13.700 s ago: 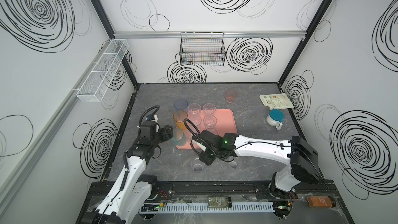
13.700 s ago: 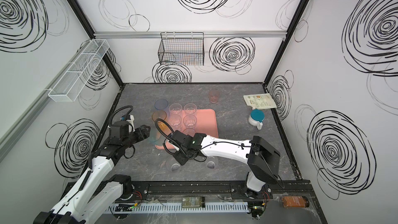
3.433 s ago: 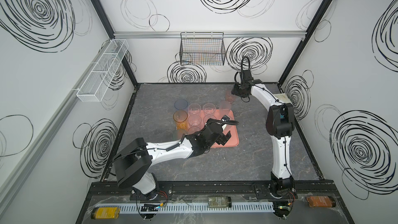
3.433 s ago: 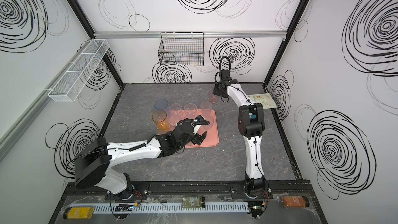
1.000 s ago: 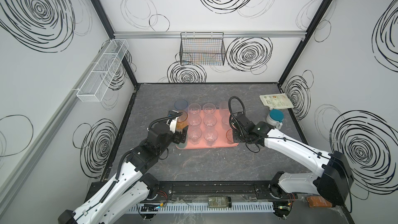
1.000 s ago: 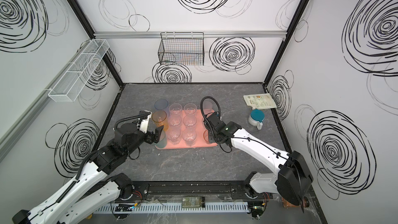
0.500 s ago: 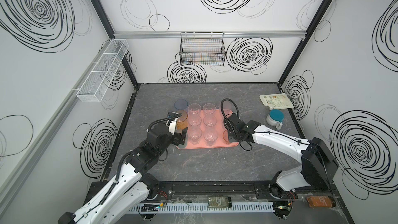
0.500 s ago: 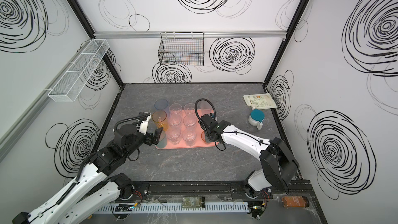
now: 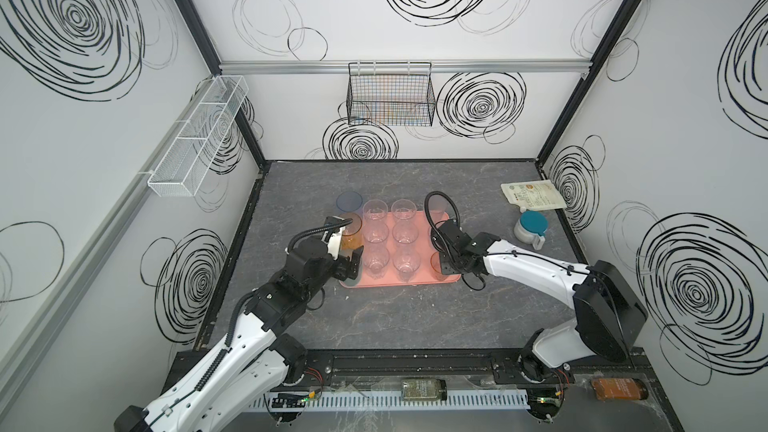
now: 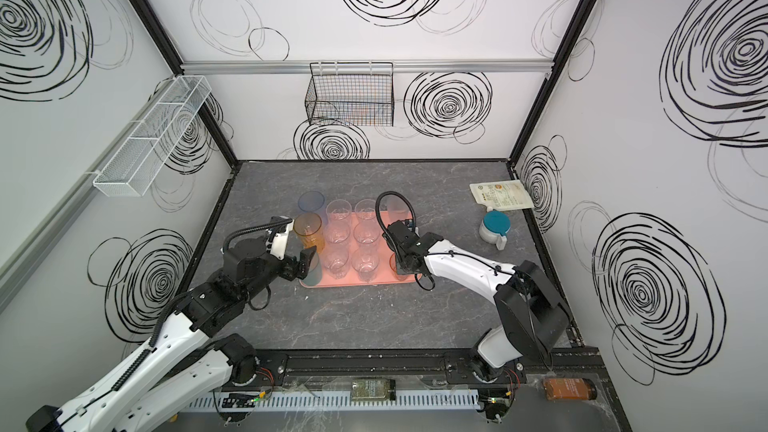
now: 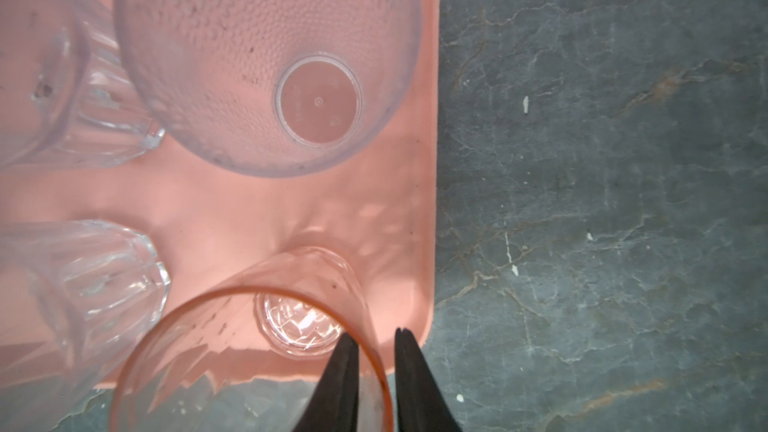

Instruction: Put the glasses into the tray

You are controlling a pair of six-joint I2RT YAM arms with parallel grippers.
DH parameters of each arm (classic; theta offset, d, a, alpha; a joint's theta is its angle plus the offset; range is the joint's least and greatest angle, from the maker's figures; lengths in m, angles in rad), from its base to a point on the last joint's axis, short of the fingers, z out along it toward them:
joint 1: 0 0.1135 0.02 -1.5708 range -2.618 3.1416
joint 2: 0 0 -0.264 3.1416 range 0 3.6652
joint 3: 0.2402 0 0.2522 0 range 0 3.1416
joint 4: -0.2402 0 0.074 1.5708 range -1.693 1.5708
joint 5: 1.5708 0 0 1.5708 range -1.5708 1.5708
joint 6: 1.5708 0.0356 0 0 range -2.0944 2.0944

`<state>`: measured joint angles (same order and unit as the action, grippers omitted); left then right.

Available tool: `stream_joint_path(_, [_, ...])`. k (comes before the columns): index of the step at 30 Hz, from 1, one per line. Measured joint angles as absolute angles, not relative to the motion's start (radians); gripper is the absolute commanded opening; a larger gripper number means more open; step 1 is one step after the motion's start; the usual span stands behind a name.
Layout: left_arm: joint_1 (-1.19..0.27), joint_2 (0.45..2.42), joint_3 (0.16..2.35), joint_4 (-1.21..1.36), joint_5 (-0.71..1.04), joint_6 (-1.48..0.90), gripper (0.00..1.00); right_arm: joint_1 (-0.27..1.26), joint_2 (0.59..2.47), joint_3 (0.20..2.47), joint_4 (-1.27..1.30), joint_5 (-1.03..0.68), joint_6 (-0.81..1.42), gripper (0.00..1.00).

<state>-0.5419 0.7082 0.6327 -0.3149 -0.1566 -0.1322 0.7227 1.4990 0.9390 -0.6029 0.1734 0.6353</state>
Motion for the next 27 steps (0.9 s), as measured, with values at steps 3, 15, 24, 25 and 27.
stream_joint_path(3, [-0.542, 0.708, 0.632, -0.313, -0.156, -0.133, 0.96, 0.715, 1.499, 0.939, -0.604, 0.168, 0.630, 0.32])
stream_joint_path(15, [-0.542, 0.709, 0.632, -0.312, -0.154, -0.135, 0.96, 0.674, 1.443, 0.957, -0.624, 0.138, 0.622, 0.43])
stream_joint_path(24, [-0.533, 0.709, 0.632, -0.312, -0.159, -0.128, 0.96, 0.582, 1.396, 1.010, -0.636, 0.123, 0.566, 0.50])
stream_joint_path(25, [-0.529, 0.710, 0.632, -0.311, -0.160, -0.126, 0.96, 0.562, 1.389, 1.016, -0.638, 0.122, 0.556, 0.50])
stream_joint_path(27, [-0.524, 0.714, 0.632, -0.311, -0.162, -0.120, 0.96, 0.527, 1.372, 1.025, -0.638, 0.120, 0.539, 0.50])
